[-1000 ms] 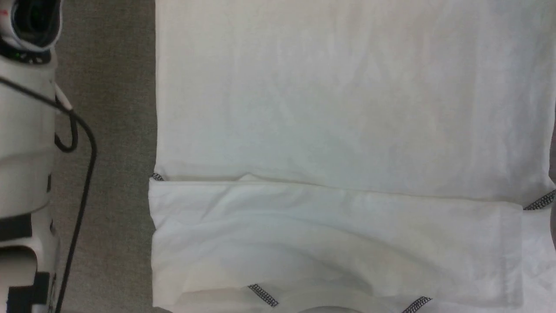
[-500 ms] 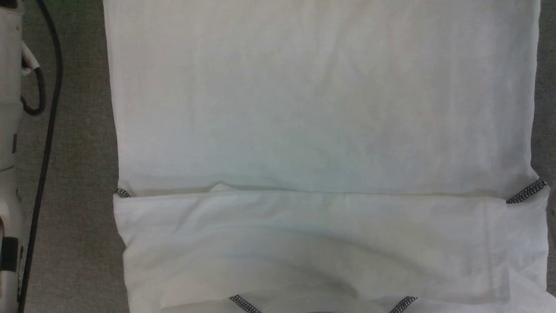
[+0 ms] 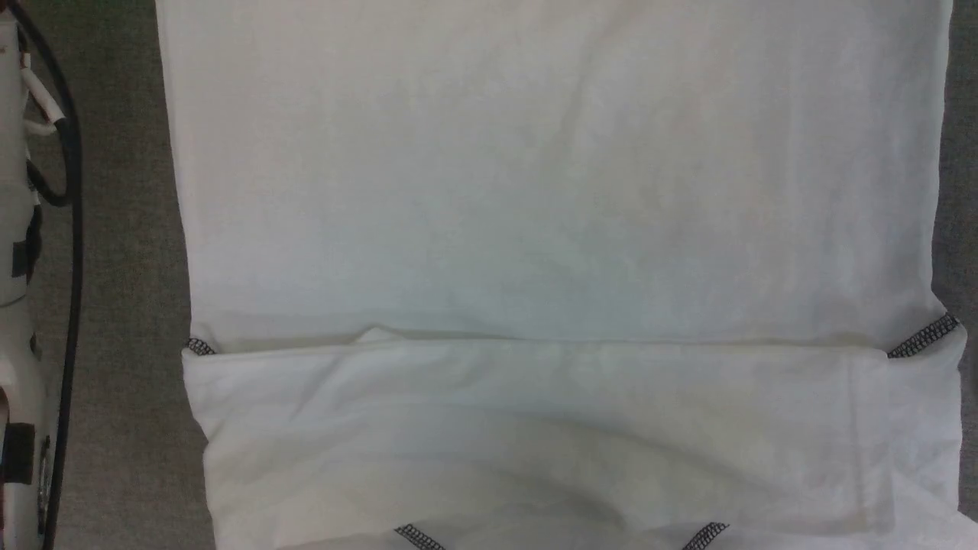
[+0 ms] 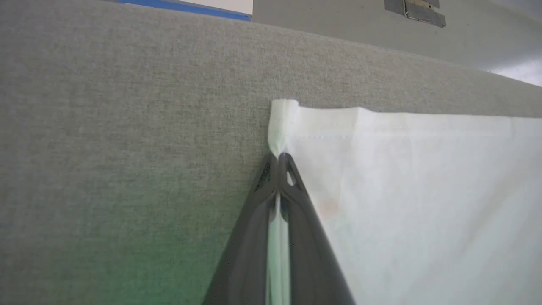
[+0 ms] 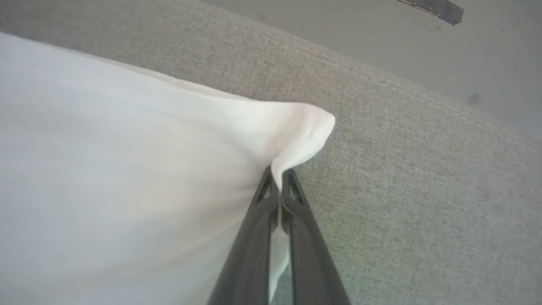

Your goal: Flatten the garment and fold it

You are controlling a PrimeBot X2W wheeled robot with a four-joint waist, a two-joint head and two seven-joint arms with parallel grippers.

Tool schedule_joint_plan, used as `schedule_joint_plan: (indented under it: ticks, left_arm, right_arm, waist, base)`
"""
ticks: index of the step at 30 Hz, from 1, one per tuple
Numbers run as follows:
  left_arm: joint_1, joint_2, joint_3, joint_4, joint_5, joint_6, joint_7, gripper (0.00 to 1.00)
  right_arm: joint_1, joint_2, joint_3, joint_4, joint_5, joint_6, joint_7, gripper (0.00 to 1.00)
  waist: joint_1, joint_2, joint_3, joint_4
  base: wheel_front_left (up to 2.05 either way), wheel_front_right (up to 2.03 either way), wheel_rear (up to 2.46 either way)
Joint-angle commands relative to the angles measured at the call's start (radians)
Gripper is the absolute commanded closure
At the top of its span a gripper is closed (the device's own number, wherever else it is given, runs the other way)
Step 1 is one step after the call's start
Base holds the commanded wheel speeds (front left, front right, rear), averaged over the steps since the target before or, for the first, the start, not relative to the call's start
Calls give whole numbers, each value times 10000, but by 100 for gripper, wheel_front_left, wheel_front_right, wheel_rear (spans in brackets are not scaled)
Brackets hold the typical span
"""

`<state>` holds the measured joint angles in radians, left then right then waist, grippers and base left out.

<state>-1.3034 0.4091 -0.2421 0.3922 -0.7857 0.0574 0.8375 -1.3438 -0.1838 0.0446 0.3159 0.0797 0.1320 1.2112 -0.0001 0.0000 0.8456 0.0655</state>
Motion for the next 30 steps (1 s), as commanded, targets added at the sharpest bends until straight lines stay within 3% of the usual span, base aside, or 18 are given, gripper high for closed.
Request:
schedule_joint_plan:
  ticks: [1, 10, 17, 24, 30]
  left_arm:
    - [170, 102, -9, 5, 217, -125, -432, 100]
    - [-535, 488, 20, 332, 1658, -268, -3422, 100]
    - [-563, 321, -149, 939, 1968, -465, -4601, 100]
    - [791, 182, -215, 975, 1477, -1277, -5495, 100]
    - [2838, -16, -101, 621, 683, -1596, -6136, 100]
  right_arm:
    - [54, -86, -23, 194, 25, -13, -160, 100]
    - [-451, -18, -690, 362, -631, -13, -2371, 100]
    - [-499, 296, -1343, 1131, -972, -13, -3620, 100]
    - [718, 342, -1141, 1602, 95, -13, -4562, 100]
    - [3046, -143, -866, 1211, 1698, -13, -5253, 100]
  waist:
    - [1, 0, -68, -7]
    - [1, 0, -591, 4]
    - [1, 0, -1363, -14]
    - [1, 0, -2840, -155]
    - [1, 0, -4570, -149]
  base:
    - [0, 0, 0]
    - [0, 0, 0]
    - [0, 0, 0]
    - [0, 0, 0]
    - [0, 0, 0]
